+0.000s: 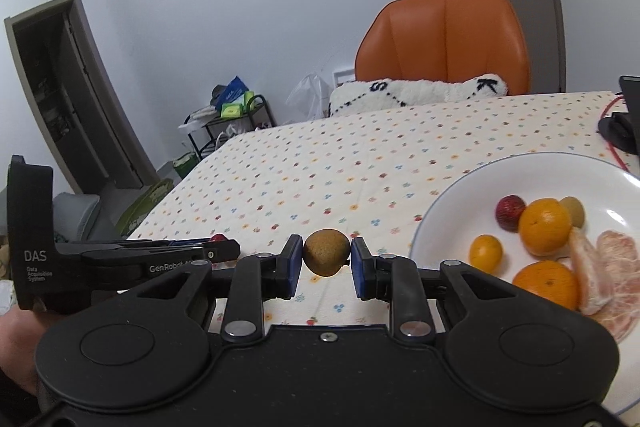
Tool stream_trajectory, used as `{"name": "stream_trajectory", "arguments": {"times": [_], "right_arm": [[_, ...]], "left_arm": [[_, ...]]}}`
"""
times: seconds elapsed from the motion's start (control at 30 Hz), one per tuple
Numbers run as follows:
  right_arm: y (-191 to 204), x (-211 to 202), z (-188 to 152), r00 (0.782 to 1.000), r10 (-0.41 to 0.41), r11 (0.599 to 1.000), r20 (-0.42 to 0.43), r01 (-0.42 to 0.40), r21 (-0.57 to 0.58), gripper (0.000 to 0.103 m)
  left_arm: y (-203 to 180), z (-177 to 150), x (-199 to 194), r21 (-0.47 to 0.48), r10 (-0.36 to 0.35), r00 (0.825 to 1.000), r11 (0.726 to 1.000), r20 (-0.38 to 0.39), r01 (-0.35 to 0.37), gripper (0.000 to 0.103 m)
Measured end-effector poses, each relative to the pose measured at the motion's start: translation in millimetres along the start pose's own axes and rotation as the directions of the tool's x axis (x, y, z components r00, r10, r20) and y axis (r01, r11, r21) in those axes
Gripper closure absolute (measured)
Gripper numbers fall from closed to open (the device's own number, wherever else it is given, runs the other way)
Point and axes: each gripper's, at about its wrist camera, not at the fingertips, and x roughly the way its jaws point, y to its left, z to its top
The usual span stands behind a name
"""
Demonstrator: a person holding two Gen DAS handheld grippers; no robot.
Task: Organize fruits
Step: 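Grasp the brown kiwi with the right tool while the left tool grasps the red apple, then carry kiwi and apple over the white plate and open both tools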
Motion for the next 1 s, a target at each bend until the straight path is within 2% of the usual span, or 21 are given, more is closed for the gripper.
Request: {"name": "stream_trajectory", "arguments": {"times": [0.43,1.0], "right_arm": [[-24,-27,-4,0.998,-0.044,0.998,0.043,0.042,0.036,0.079],[-64,-64,-10,0.982,-0.156,0.985,0.103,0.147,0.096,0.079]], "left_arm": [[-45,2,-14,0.049,-0.064,0.998,0.997,0.029,0.063,0.081],[-106,5,-25,0.121,-0.160,0.985,0.981,0.058,0.152,0.081]]}}
